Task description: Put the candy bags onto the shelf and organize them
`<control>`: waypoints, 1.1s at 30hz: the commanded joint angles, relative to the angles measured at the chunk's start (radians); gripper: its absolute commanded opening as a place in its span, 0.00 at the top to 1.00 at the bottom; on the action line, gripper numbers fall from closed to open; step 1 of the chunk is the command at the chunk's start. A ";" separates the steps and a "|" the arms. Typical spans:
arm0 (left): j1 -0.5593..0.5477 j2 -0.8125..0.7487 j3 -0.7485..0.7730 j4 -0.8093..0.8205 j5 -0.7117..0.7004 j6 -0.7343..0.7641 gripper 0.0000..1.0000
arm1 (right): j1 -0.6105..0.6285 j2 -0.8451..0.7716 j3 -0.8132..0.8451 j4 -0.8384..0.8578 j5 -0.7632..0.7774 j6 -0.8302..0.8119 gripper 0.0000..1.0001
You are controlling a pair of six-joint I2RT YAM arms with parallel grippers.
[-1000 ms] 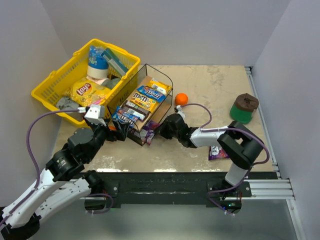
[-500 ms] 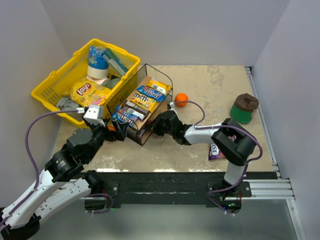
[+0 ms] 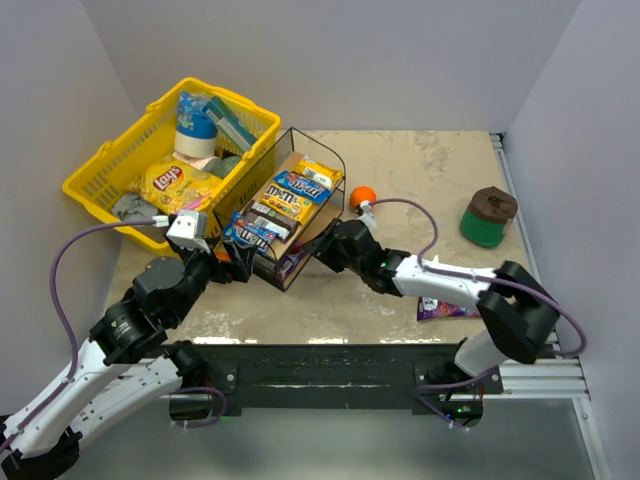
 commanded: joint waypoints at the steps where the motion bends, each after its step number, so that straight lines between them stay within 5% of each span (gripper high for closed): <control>1: -0.003 -0.010 0.013 0.008 -0.005 0.008 0.01 | -0.051 -0.183 -0.056 -0.237 0.242 -0.049 0.49; 6: -0.002 -0.011 0.019 0.007 0.001 0.007 0.01 | -0.237 -0.309 -0.119 -0.521 0.341 -0.121 0.34; 10: -0.002 -0.004 0.017 0.018 0.016 0.004 0.00 | -0.262 -0.385 -0.099 -0.702 0.504 -0.185 0.25; 16: -0.003 0.016 0.021 0.026 0.033 0.010 0.01 | -0.263 -0.310 -0.021 -0.871 0.633 -0.358 0.25; 17: -0.002 0.022 0.019 0.026 0.033 0.011 0.01 | -0.262 -0.284 -0.002 -0.900 0.627 -0.395 0.31; 21: -0.002 0.025 0.014 0.030 0.035 0.013 0.00 | -0.246 -0.110 0.125 -1.103 0.684 -0.356 0.32; 33: -0.002 0.022 0.001 0.029 0.032 0.013 0.01 | -0.223 -0.076 0.056 -1.049 0.590 -0.336 0.35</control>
